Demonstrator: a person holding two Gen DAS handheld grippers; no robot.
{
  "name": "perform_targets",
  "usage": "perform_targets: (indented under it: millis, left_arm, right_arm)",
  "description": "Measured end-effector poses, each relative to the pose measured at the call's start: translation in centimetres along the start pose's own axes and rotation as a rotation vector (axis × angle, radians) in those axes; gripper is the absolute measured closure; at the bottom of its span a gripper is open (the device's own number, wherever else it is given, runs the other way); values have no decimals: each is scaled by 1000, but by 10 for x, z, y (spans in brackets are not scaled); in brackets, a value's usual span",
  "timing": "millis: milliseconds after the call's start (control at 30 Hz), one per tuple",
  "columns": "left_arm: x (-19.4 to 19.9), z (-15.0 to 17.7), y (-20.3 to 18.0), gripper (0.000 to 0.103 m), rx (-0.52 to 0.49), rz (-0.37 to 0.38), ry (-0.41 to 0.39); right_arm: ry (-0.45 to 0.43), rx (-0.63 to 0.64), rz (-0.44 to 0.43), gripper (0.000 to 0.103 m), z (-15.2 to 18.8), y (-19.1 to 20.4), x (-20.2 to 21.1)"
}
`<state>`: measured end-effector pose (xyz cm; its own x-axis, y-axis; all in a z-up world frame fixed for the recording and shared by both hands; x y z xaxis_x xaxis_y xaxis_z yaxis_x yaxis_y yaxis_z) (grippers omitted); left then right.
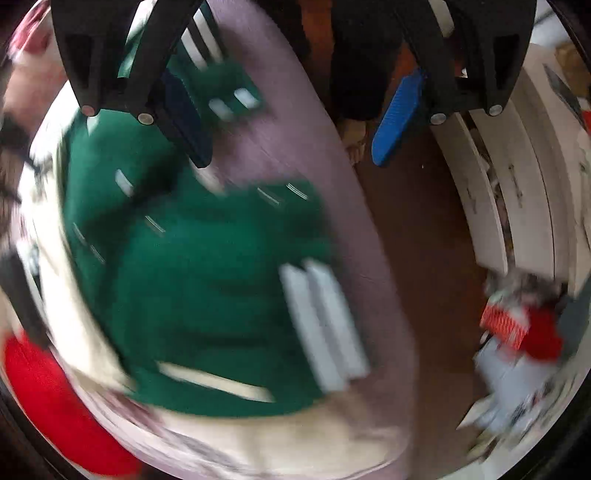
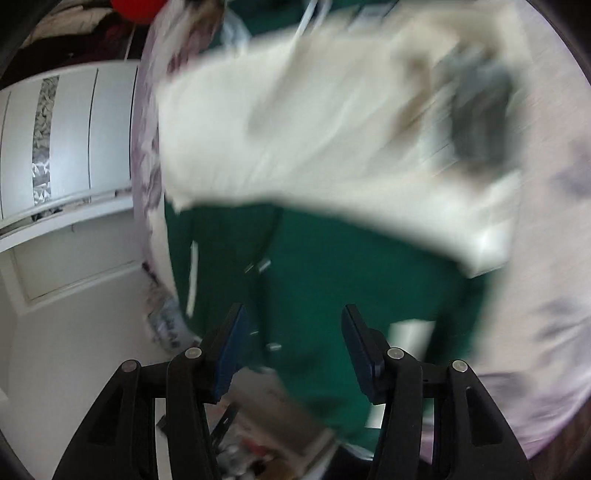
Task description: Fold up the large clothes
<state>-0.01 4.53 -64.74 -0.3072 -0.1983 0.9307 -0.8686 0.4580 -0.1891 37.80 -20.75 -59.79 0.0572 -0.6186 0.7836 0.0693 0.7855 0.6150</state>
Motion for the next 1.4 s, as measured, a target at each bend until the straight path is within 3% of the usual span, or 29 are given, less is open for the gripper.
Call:
perform_targets:
  millis: [67, 167, 233, 300, 367, 400, 433, 467, 500, 667, 733, 800, 833, 867, 900, 1067, 1200, 1300, 1400]
  left_arm:
    - [-32, -20, 24, 17, 67, 55, 11]
    - [-66, -41, 36, 17, 99, 114, 21]
    - [-86, -51, 35, 17, 123, 185, 43]
    - [-91, -59, 29, 19, 108, 204, 31]
    - [-87, -63, 22, 42, 96, 237, -3]
    - [-81, -64, 21, 69, 100, 252, -6]
    - [-76, -62, 17, 81, 100, 254, -10]
    - [-71, -60, 15, 85, 86, 231, -24]
    - [-65, -60, 15, 97, 78, 230, -40]
    - [-41, -56, 28, 100, 124, 262, -79]
    - [-36, -59, 32, 100, 143, 276, -83]
    - [-30, -61, 36, 100, 146, 285, -87]
    - [-26, -62, 35, 100, 140, 289, -88]
    - [-22, -62, 33, 101, 134, 292, -88]
    - [-20, -61, 31, 101, 129, 296, -85]
    - [-3, -47, 13, 101, 101, 332, -48]
    - [-18, -20, -2, 101, 66, 338, 49]
    - [-28, -6, -6, 100, 45, 320, 116]
    - [-25, -7, 2, 99, 12, 294, 176]
  right_arm:
    - [30, 21, -3, 48, 19, 25, -54]
    - [13, 65, 109, 48, 35, 48, -125]
    - [6, 35, 138, 45, 39, 51, -151]
    - [-24, -12, 184, 43, 36, 50, -165]
    - [-47, -56, 197, 42, 36, 50, -165]
    - [-54, -67, 200, 42, 39, 51, -162]
    - [-57, -70, 206, 42, 43, 55, -157]
    - [-57, -71, 213, 43, 47, 56, -153]
    - [-62, -87, 221, 43, 55, 58, -144]
    - [5, -101, 175, 43, 95, 67, -154]
    - [8, -122, 224, 42, 97, 55, -172]
    - [0, -172, 180, 45, 98, 52, -185]
    - [-23, -179, 181, 52, 97, 53, -187]
    - [-43, -169, 172, 88, 96, 56, -184]
    - [-49, -134, 179, 98, 98, 64, -185]
    - [-113, -7, 209, 99, 103, 95, -155]
    - [-142, 30, 263, 99, 88, 94, -122]
    - [-105, 15, 303, 98, 79, 77, -127]
    - [-16, -15, 263, 93, 77, 76, -144]
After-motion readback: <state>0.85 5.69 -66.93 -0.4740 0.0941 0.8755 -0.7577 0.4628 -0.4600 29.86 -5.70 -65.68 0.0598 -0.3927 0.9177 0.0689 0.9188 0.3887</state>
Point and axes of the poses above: each gripper's, at about its wrist camera, not at the fingertips, and x roughly against the way its jaws point, y to its left, z to its underside, the point moved 5 cm from there along -x, roughly the way its jaws point, and after that the axes turned 14 degrees about -y, right-handed, at the moved point
